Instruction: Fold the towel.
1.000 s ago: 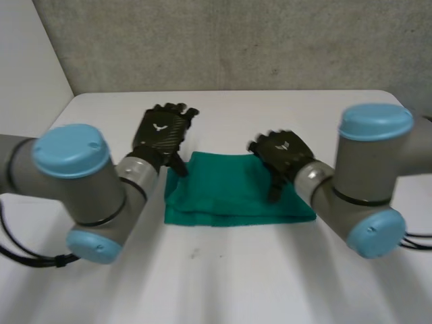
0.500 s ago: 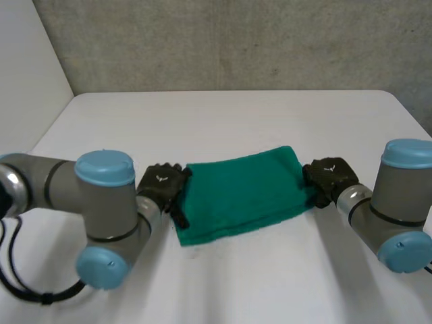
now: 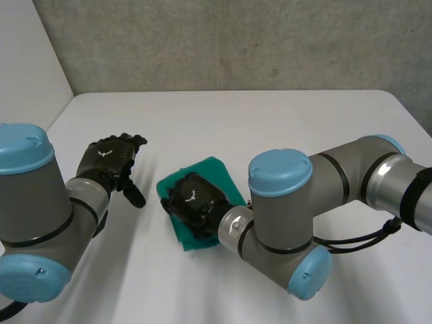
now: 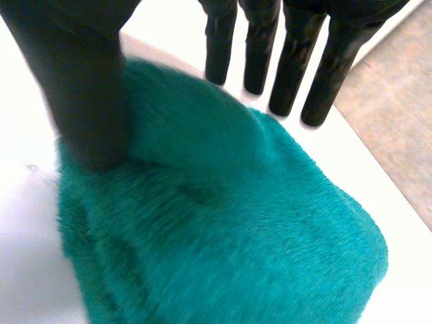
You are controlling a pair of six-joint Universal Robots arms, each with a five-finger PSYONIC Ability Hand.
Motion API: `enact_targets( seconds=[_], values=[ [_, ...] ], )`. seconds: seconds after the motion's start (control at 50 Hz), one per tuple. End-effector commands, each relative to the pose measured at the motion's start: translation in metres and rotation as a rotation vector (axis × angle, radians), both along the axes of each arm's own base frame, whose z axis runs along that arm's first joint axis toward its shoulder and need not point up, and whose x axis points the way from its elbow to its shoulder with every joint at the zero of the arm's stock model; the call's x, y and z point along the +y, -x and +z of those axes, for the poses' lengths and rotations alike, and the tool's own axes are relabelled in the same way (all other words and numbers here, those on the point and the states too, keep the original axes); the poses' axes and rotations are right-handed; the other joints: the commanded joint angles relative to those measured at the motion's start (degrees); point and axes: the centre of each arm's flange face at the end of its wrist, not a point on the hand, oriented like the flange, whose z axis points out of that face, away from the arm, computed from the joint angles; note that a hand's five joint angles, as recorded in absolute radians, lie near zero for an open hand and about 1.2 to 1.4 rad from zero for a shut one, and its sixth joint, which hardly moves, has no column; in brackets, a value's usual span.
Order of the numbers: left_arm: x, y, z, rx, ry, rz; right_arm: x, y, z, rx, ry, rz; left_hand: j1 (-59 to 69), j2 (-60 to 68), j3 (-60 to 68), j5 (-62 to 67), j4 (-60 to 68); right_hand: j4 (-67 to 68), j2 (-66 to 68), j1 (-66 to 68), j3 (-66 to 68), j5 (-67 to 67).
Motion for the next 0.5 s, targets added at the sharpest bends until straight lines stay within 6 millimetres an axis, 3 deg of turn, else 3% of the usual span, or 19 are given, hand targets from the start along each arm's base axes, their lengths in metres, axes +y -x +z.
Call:
enact_targets(
  seconds=[0.02,0.08,0.22,0.28,0.34,0.38,0.5],
  values=[
    [-0.003,0.017,0.005,0.029,0.026,-0.039,-0.037,0.017,0.041,-0.155,-0.028,-0.282,-1.01,-1.52,-2.15,-2.52,-1.58,-36.06,-35.78,-26.15,-35.92,-37.06],
    [0.001,0.039,0.002,0.061,0.019,-0.089,-0.054,0.034,0.065,-0.280,-0.115,-0.357,-0.85,-1.36,-1.99,-2.35,-1.41,-36.06,-35.78,-26.15,-35.92,-37.06],
    [0.005,0.073,-0.003,0.121,0.008,-0.155,-0.075,0.051,0.071,-0.340,-0.235,-0.402,-0.01,-0.51,-1.15,-1.51,-0.57,-36.06,-35.78,-26.15,-35.92,-37.06],
    [0.004,0.083,-0.014,0.134,-0.025,-0.163,-0.084,0.052,0.056,-0.294,-0.283,-0.386,0.50,-0.01,-0.64,-1.00,-0.07,-36.06,-35.78,-26.15,-35.92,-37.06],
    [0.006,0.088,-0.035,0.100,-0.088,-0.148,-0.092,0.045,0.027,-0.228,-0.348,-0.393,1.17,0.67,0.03,-0.33,0.61,-36.06,-35.78,-26.15,-35.92,-37.06],
    [0.006,0.084,-0.047,0.063,-0.123,-0.111,-0.093,0.042,0.008,-0.166,-0.402,-0.398,1.17,0.67,0.03,-0.33,0.61,-36.06,-35.78,-26.15,-35.92,-37.06],
    [0.013,0.055,-0.076,-0.089,-0.218,0.060,-0.095,0.039,-0.019,-0.045,-0.423,-0.390,-1.01,-1.52,-2.15,-2.52,-1.58,-36.06,-35.78,-26.15,-35.92,-37.06]
  ],
)
